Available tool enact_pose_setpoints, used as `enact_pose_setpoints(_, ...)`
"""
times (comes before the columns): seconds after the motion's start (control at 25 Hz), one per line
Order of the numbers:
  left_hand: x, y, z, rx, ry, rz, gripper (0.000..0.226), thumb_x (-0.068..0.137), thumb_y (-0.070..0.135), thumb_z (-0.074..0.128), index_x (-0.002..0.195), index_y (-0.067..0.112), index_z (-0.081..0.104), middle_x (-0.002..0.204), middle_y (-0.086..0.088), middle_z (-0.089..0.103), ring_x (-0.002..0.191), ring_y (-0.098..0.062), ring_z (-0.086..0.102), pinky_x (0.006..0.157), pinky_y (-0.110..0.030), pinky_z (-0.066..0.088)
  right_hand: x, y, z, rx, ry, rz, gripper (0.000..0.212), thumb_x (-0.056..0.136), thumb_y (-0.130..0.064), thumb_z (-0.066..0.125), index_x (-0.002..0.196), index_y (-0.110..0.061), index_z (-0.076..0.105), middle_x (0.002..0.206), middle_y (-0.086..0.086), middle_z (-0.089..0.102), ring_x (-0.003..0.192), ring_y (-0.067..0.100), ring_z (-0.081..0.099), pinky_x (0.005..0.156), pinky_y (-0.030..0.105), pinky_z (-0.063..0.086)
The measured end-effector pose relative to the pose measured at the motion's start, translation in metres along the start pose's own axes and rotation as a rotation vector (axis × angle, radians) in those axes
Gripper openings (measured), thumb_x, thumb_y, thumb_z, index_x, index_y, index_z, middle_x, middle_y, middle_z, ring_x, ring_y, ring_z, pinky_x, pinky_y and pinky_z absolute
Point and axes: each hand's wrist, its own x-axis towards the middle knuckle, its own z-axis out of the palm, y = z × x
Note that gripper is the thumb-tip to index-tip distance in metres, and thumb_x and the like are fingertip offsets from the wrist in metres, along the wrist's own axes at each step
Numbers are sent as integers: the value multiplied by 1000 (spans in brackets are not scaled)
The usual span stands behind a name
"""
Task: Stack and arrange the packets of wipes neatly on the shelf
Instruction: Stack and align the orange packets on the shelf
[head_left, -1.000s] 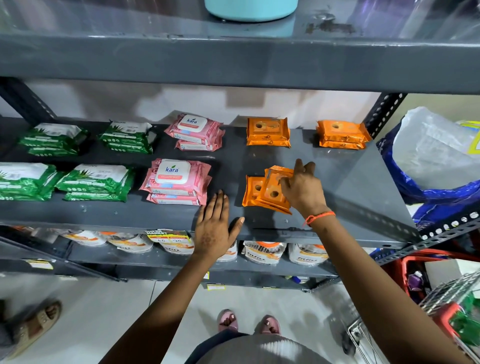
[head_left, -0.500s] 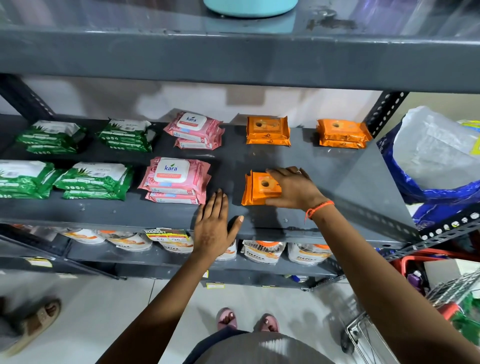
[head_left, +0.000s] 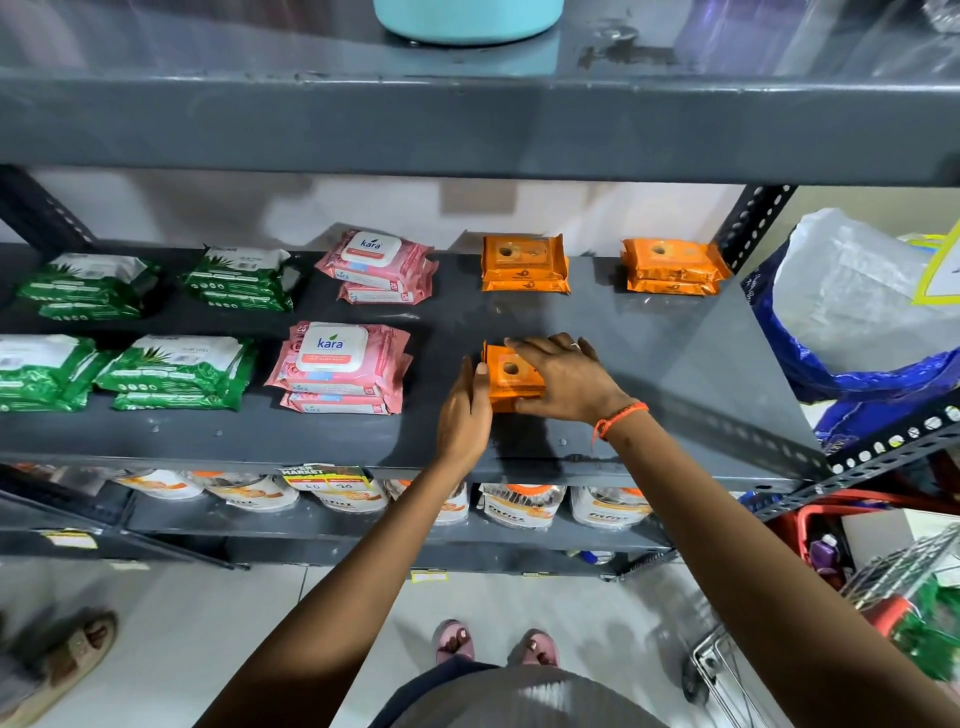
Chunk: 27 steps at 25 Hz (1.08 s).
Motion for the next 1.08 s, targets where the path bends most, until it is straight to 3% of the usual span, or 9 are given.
enact_pose_setpoints(0.08, 5, 4, 5, -40, 11, -47, 51, 98, 40, 26, 140, 13, 34, 129, -23, 56, 118, -36, 52, 96, -39, 42, -3, 1, 4, 157, 129, 95, 84, 79, -59, 49, 147, -18, 22, 150, 8, 37, 138, 30, 32, 113, 57, 25)
enact_pose_setpoints(0.2, 7, 10, 14, -125, 45, -102, 45, 99, 31, 34, 138, 10, 38, 123, -26, 58, 112, -39, 55, 92, -39, 44, -11, 5, 16, 711, 411, 510, 57, 96, -36, 41, 143, -7, 29, 147, 19, 39, 136, 35, 35, 114, 45, 28)
enact_pose_setpoints(0.32, 3, 11, 22, -135, 71, -68, 39, 98, 18, 37, 136, 8, 42, 124, -25, 58, 101, -28, 59, 88, -35, 42, -15, -2, 29, 1041, 426, 705, 40, 99, -20, 36, 133, 0, 41, 134, 24, 53, 122, 39, 51, 102, 43, 41)
enact_pose_setpoints(0.4, 1, 8, 26, -112, 81, -44, 40, 98, 16, 36, 138, 9, 39, 123, -25, 59, 90, -15, 58, 83, -28, 38, -17, -9, 32, 1029, 479, 688, 32, 98, -13, 36, 123, 1, 50, 120, 25, 62, 110, 40, 59, 94, 46, 46)
enact_pose_setpoints(0.6, 4, 11, 33, -49, 111, -43, 41, 99, 20, 35, 139, 9, 37, 122, -26, 59, 108, -35, 57, 84, -34, 44, -14, -7, 34, 1061, 551, 710, 33, 97, -10, 36, 123, -2, 53, 120, 23, 63, 110, 39, 60, 97, 47, 48)
enact_pose_setpoints(0.84, 8, 13, 34, 34, 106, -34, 41, 100, 25, 31, 136, 8, 39, 111, -25, 63, 93, -33, 61, 77, -37, 45, -14, -9, 31, 1057, 521, 729, 36, 98, -12, 34, 129, -3, 49, 128, 22, 60, 117, 39, 56, 101, 45, 46)
enact_pose_setpoints(0.96, 1, 19, 25, 89, 124, 27, 46, 99, 28, 32, 142, 10, 29, 128, -23, 56, 110, -36, 57, 78, -28, 41, -19, -9, 22, 699, 421, 667, 48, 99, -24, 34, 140, 1, 33, 146, 25, 40, 134, 41, 39, 111, 46, 33)
enact_pose_setpoints(1.04, -3, 26, 6, 185, 218, 206, 49, 98, 27, 36, 143, 9, 24, 148, -16, 37, 131, -29, 42, 97, -25, 37, -17, -19, 14, 318, 455, 477, 58, 97, -27, 36, 146, 1, 22, 155, 22, 24, 143, 34, 25, 119, 44, 17)
enact_pose_setpoints(1.08, -4, 29, -8, 257, 297, 307, 50, 98, 26, 37, 143, 7, 25, 150, -15, 33, 135, -26, 36, 104, -26, 31, -13, -29, 9, 261, 460, 364, 60, 97, -28, 37, 146, 1, 20, 155, 21, 23, 143, 32, 27, 119, 42, 17)
